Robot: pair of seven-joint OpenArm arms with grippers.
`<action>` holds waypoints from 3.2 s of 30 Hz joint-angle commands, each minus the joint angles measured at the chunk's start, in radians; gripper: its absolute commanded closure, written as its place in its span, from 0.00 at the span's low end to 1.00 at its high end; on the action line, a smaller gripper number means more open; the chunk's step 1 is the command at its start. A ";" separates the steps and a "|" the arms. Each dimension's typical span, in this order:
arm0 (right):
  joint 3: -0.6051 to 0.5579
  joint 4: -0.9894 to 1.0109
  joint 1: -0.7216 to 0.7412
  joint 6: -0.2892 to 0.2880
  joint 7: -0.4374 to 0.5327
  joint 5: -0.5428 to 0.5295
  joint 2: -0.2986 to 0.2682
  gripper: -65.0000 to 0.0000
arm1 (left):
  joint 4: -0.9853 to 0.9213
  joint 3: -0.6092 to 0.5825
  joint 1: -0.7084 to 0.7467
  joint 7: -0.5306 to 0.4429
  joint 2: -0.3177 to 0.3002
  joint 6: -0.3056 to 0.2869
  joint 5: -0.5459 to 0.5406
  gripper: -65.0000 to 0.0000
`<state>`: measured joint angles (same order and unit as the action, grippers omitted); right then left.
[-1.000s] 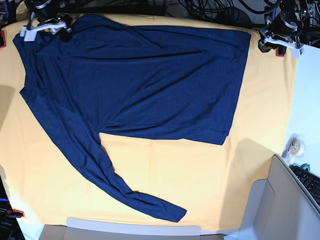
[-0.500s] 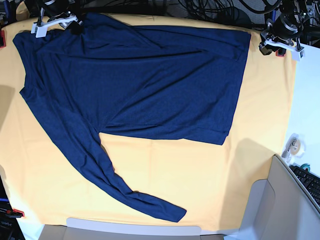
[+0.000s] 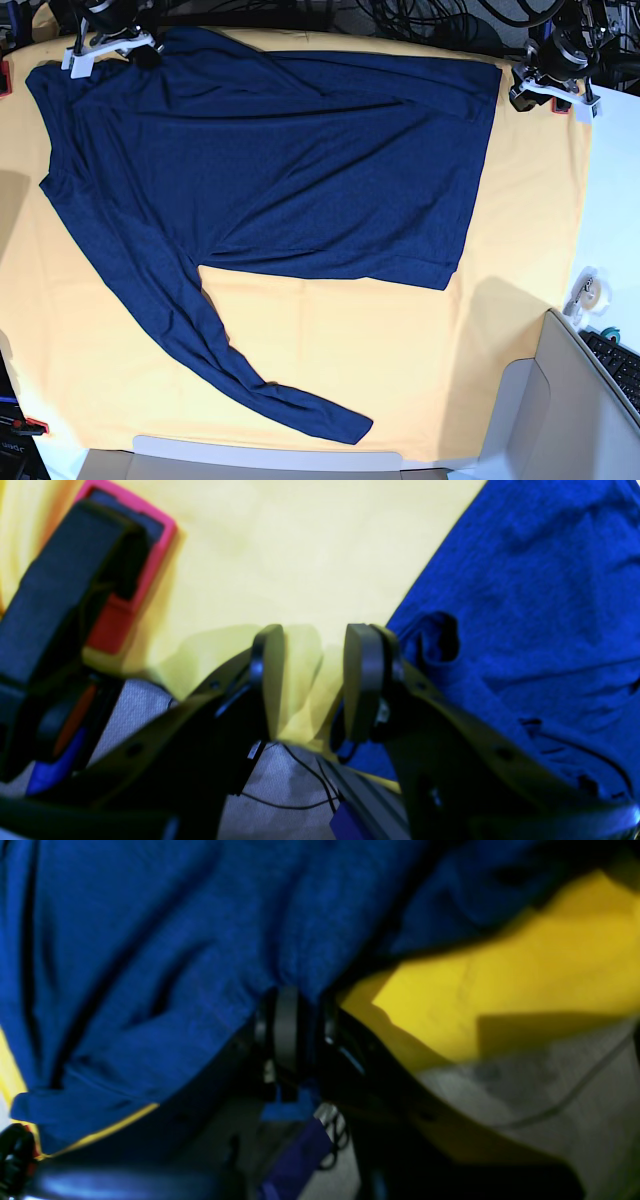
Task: Fold the T-shirt properly
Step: 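Move the right gripper along the shirt's shoulder edge toward the sleeve, then lower the right gripper onto the sleeve seam and grasp the fabric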
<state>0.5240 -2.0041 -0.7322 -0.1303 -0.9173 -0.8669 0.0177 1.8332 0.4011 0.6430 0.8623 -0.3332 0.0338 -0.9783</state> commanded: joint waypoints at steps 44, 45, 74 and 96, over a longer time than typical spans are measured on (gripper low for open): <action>0.106 0.007 0.184 0.001 0.011 -0.143 0.075 0.94 | 0.013 0.008 0.010 -0.019 -0.010 -0.015 0.066 0.69; 0.107 0.016 0.184 0.001 0.011 -0.143 0.075 0.94 | 0.013 0.008 0.010 -0.019 -0.010 -0.038 0.066 0.69; 0.114 0.019 0.366 0.001 0.011 -0.153 -0.009 0.27 | 0.020 0.017 0.005 -0.022 -0.010 -0.087 0.066 0.69; 0.270 0.016 0.317 -0.001 0.011 -0.153 -0.078 0.27 | 0.043 0.032 -0.022 -0.024 -0.017 -0.087 0.066 0.69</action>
<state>0.7887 -1.9678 -0.4110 -0.1200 -0.9226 -1.0016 -0.0505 1.8526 0.4171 0.6151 0.8612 -0.3332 -0.0456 -0.9039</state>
